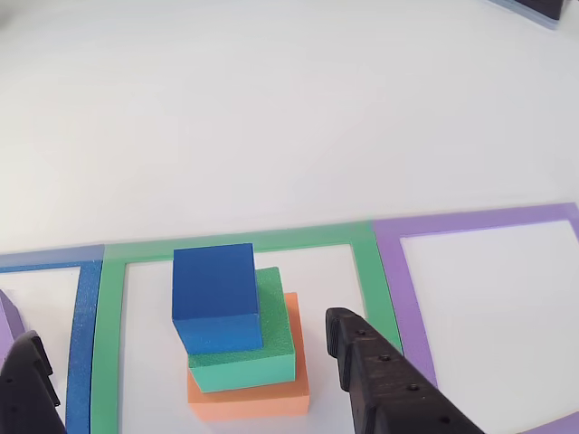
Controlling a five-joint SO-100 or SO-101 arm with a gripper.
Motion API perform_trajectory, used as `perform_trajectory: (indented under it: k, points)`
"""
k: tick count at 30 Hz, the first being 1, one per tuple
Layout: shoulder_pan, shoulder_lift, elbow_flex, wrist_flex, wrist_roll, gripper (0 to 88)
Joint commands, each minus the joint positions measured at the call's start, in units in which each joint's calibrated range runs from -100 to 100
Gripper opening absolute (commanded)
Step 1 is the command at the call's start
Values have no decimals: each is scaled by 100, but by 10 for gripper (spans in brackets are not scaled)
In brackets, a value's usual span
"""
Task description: Tower of hanoi
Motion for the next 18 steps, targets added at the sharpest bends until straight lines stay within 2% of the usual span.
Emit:
perform_trajectory:
  k: [1,18]
  points:
    - [-93,226,-36,-463,20,354]
    - [-147,731,-509,-649,20,347]
